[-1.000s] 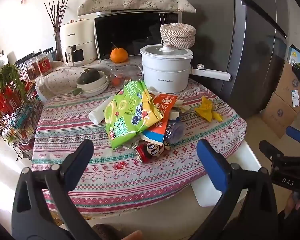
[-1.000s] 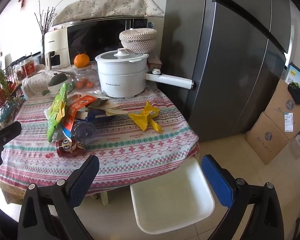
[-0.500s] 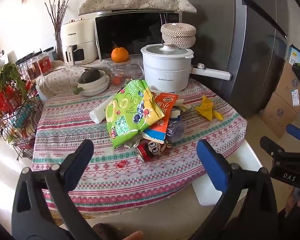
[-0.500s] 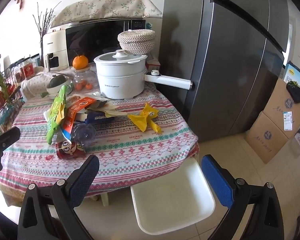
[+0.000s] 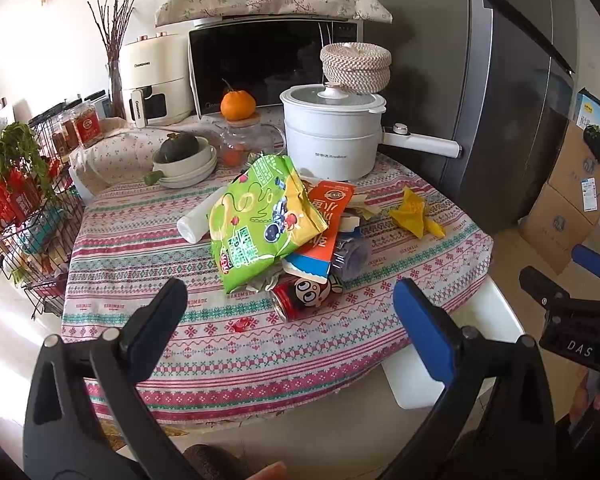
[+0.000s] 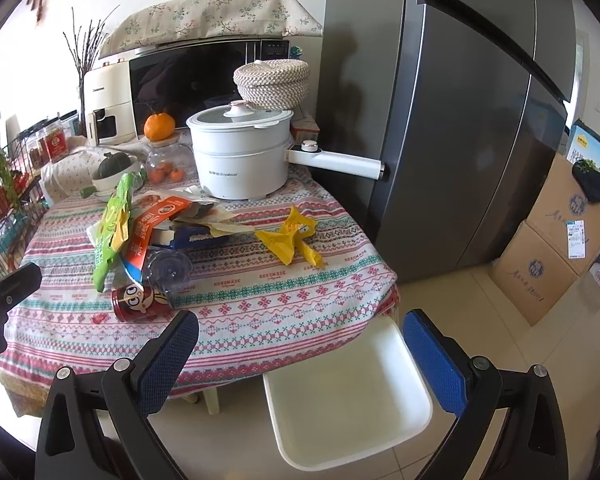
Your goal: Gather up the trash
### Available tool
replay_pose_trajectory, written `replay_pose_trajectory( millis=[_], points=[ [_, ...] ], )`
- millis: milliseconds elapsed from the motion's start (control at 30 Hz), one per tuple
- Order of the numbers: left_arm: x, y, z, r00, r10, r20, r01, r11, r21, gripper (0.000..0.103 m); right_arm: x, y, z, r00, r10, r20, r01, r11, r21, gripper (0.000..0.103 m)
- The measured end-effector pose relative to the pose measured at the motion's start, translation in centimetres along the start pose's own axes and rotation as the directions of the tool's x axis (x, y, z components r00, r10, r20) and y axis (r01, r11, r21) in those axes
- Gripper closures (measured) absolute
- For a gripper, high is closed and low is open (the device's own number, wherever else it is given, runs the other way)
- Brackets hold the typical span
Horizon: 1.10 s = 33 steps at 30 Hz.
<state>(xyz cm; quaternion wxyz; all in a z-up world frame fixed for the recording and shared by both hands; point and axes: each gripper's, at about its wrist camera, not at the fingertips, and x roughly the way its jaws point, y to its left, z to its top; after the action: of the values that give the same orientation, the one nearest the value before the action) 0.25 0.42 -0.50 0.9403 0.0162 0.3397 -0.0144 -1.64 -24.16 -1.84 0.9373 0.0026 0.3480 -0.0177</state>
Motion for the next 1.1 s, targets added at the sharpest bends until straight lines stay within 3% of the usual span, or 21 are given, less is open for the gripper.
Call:
replay_pose_trajectory(
  millis=[1100],
  points=[
    [0.71,0.08,-0.47,1.0,0.01,-0.021,-0.01,1.0,-0.003,0.001,-0.42,-0.09,0.25,1.0,-0.004,0.005,0.004,1.0,-0.003,0.0]
  ],
)
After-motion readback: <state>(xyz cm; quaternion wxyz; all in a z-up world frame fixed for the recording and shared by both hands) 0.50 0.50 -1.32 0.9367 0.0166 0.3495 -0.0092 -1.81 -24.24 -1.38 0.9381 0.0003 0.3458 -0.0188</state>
